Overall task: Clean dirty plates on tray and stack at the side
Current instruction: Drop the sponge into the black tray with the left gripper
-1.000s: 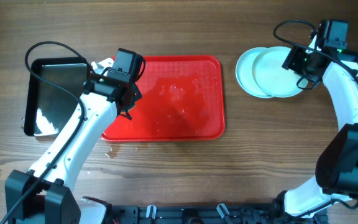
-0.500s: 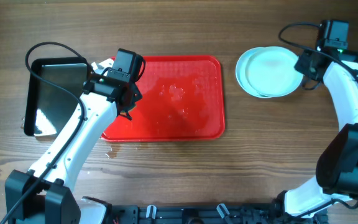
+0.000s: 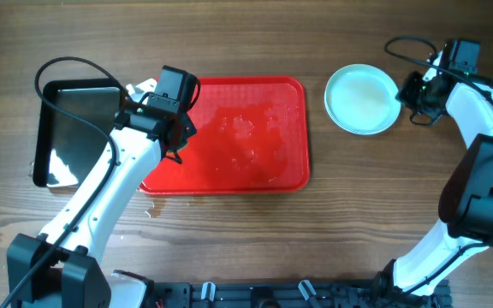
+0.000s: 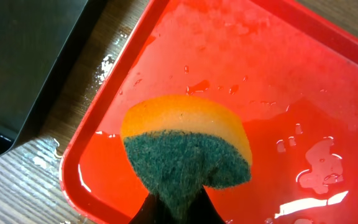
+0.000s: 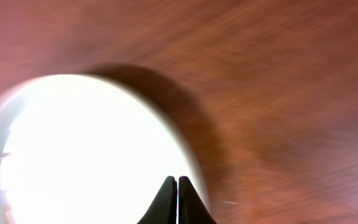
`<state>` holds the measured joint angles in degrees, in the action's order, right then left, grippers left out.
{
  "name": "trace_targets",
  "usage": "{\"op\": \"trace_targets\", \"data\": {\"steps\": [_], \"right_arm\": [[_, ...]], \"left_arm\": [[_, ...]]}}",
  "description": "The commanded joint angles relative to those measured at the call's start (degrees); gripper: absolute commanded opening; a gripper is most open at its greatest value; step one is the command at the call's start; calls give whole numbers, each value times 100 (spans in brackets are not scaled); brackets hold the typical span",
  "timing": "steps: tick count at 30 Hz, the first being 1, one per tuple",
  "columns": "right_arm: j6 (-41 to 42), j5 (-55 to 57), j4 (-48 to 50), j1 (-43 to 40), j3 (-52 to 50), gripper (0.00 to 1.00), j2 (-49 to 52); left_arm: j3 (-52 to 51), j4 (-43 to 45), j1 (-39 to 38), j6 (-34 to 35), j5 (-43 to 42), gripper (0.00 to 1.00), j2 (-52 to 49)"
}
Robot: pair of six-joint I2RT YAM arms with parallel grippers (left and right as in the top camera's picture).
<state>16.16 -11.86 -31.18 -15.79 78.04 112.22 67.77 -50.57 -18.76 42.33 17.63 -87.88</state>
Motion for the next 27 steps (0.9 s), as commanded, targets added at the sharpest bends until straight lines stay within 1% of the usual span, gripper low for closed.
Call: {"op": "trace_targets", "data": {"steps": [1,4,6,9,12,14,17,20,23,25,27], "right_arm": [[-114,-1075,46,96,28,4,-579],[-92,-1117,-2,249,28,5,-1045],[-37,-1574,-114,483,28,5,-1445],[55,-2142,-302,975,28,6,-1801],[55,-2275,-531,1591,26,5,-1860],[33,-2238,-723,2079,20,5,-1834],[35,-2000,-876,2815,20,4,-1821],[39,-1502,-896,3550,20,4,-1821],[48,-1147,-949,4122,20,4,-1821],[52,-1054,-988,4448,20,4,-1821],[50,-953,-997,4721,20,4,-1821]], "left_arm": [[-26,44,216,-2,-24,4,-17],[-26,83,662,0,-24,4,-20],[-26,120,1185,17,-24,4,-20],[-28,184,1864,15,-24,4,-31],[-31,243,2378,13,-22,4,-90],[-37,369,2621,-37,-22,4,-208],[-37,599,2841,-417,2,4,-492],[-37,726,3003,-483,214,6,-828],[-37,824,3206,-483,632,6,-1156],[-37,927,3362,-490,708,4,-1331],[-37,1038,3512,-629,688,4,-1493]]}}
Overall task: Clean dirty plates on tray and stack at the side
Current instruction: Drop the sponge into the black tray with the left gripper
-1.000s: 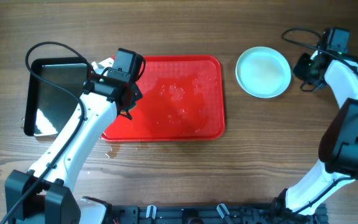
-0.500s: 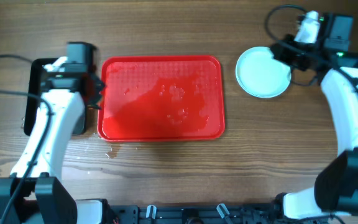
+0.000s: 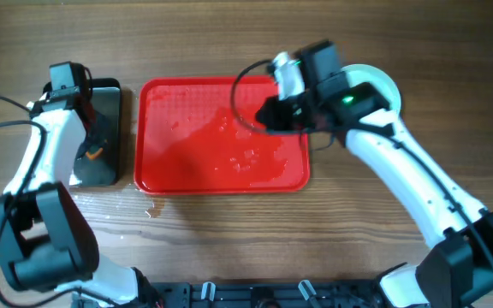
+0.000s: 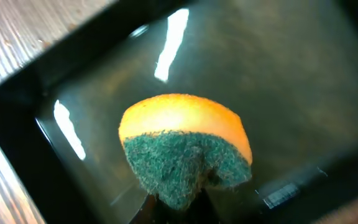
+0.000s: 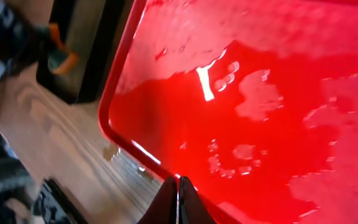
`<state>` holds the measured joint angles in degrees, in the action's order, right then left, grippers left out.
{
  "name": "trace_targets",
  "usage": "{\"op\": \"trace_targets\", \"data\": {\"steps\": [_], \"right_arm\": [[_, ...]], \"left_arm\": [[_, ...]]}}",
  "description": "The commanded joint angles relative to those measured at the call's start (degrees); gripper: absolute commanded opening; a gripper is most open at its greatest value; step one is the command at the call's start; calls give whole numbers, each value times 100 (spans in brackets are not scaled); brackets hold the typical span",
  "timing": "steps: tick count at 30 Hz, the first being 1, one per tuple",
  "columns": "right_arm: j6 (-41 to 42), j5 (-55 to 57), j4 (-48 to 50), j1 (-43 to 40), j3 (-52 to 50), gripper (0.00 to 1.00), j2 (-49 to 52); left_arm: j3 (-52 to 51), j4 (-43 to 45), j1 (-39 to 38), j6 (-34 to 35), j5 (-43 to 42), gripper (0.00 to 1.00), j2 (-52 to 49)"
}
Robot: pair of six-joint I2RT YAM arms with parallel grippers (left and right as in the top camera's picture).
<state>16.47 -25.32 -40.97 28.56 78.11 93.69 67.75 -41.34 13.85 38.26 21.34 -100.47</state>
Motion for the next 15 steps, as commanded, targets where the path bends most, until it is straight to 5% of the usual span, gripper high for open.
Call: {"op": "trace_targets", "data": {"steps": [1,2,5,6,15], "right_arm": [[24,507,-13,407,13,4,33],[28,616,-9,485,13,4,33],[251,929,-24,601,13,4,33],[308,925,-28,603,13,4,33],[308,922,-527,603,13,4,-2]], "left_arm": [[-35,140,299,-227,315,8,-297],[-35,155,348,-227,310,20,-358],[-35,201,407,-227,61,87,-396],[-33,227,407,-227,-72,96,-382],[131,-181,400,-225,-1172,100,693]]}}
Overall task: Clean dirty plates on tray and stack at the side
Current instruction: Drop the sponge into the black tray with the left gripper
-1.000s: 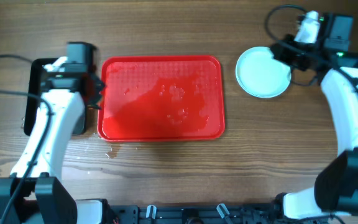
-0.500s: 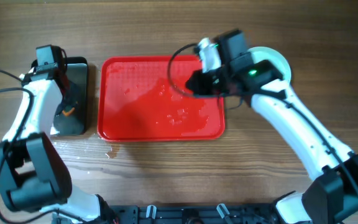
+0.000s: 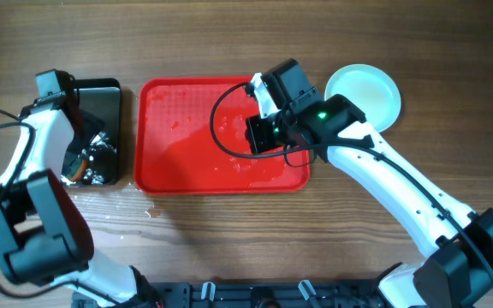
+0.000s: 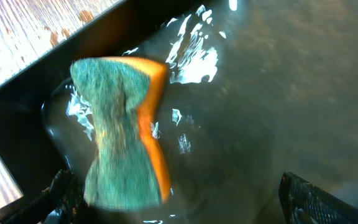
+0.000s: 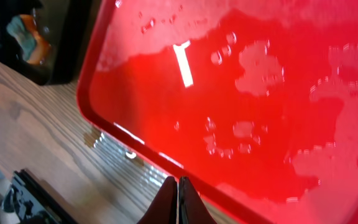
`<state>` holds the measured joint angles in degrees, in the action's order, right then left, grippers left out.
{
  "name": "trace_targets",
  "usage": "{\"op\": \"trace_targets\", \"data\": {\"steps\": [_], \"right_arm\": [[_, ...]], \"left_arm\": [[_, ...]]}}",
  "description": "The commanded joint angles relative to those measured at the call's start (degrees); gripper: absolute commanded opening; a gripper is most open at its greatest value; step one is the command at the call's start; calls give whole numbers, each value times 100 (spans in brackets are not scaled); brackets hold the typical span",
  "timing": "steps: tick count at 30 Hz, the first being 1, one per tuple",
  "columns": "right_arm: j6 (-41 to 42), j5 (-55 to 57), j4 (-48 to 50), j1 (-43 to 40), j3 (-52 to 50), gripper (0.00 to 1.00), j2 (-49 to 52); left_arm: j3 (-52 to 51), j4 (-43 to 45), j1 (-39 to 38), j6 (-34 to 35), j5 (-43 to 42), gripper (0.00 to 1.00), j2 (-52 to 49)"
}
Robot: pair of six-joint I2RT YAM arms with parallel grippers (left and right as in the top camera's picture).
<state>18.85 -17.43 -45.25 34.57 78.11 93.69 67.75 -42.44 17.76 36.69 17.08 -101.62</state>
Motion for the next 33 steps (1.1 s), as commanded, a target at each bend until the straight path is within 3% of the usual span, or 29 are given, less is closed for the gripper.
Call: {"op": "trace_targets", "data": {"steps": [1,3,7,15,21,22,23,26,33], "right_arm": [[68,133,-144,2,13,4,-39],[68,133,-275,2,13,4,-297],[50,136,-501,2,13,4,-1005],[-22,929,-1751,2,13,5,-2771],[133,994,-2400,2,-98,21,-3300],[306,992,-2608,2,-133,39,-3335],[431,994,-2785,2,-136,100,-3335],[800,994,-3198,2,-136,100,-3292],[981,997,-3180,2,-136,100,-3101]], "left_arm": [[133,-103,9,-68,-984,99,1047],[133,-306,9,-68,-1836,99,1915],[131,-901,9,-68,-2527,100,2977],[131,-2273,9,-68,-2540,100,4096],[131,-2341,9,-68,-2540,100,4146],[131,-2341,9,-68,-2540,100,4142],[131,-2341,9,-68,-2540,100,4140],[131,-2341,9,-68,-2538,100,4140],[131,-2341,9,-68,-2538,100,4140]]}}
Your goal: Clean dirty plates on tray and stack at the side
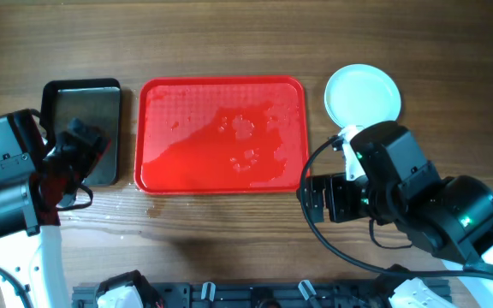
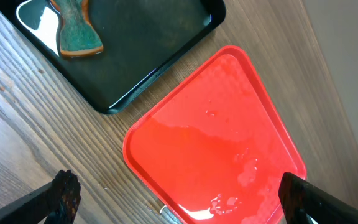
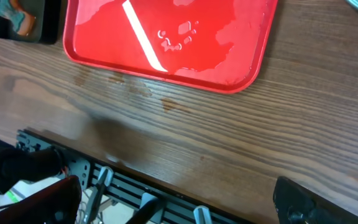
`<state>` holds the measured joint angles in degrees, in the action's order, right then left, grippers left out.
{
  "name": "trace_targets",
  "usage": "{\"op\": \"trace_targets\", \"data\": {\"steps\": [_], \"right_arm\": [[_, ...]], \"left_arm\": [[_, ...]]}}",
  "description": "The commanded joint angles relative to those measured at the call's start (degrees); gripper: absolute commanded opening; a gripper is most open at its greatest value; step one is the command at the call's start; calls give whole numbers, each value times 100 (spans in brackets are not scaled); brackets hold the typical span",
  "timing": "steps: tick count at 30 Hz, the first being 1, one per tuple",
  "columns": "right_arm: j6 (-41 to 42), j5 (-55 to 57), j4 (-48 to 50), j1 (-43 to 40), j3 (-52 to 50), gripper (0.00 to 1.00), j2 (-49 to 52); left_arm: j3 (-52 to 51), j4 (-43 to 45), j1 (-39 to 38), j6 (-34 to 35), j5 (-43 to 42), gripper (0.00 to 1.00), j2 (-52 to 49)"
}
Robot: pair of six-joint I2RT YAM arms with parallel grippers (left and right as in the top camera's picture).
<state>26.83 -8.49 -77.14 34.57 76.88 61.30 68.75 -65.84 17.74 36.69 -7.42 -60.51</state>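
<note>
The red tray (image 1: 221,133) lies mid-table, wet, with no plate on it; it also shows in the wrist views (image 2: 216,155) (image 3: 166,37). A white plate (image 1: 362,94) rests on the table right of the tray. The green-and-orange sponge (image 2: 73,28) lies in the black tray (image 1: 82,120) on the left. My left gripper (image 2: 179,190) hangs open and empty high above the red tray's near-left corner. My right gripper (image 3: 176,190) is open and empty above the table's front edge.
Water drops lie on the wood by the red tray's front-left corner (image 1: 151,212). The black rail of the frame (image 3: 166,199) runs along the table's front edge. Both arm bodies (image 1: 24,188) (image 1: 409,201) stand over the front corners.
My left gripper has left the black tray and now hangs high and open near the front left. My right gripper has left the red tray, come back to the front right and opened.
My left gripper held the sponge over the red tray's left end while the right, shut, was at the plate. Then the sponge was over the black tray and the right gripper over the red tray. The sponge was let go in the black tray. Both arms are now drawn back.
</note>
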Motion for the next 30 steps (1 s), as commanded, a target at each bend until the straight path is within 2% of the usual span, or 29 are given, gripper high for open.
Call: {"op": "trace_targets", "data": {"steps": [1,10,14,21,27,30], "right_arm": [[184,105,9,2,-13,100,190],[94,129,31,-2,-55,100,664],[-190,122,586,-2,-319,100,490],[-284,122,3040,-138,-2063,100,-907],[-280,-273,5082,-1086,-3991,100,-2459],[-280,-487,5781,-1534,-4662,100,-3034]], "left_arm": [[31,0,11,-68,-90,100,28],[31,0,11,-68,-87,100,28],[31,0,11,-68,-87,100,28],[31,0,11,-68,-87,100,28],[31,0,11,-68,-87,100,28],[31,0,11,-68,-87,100,28]]}}
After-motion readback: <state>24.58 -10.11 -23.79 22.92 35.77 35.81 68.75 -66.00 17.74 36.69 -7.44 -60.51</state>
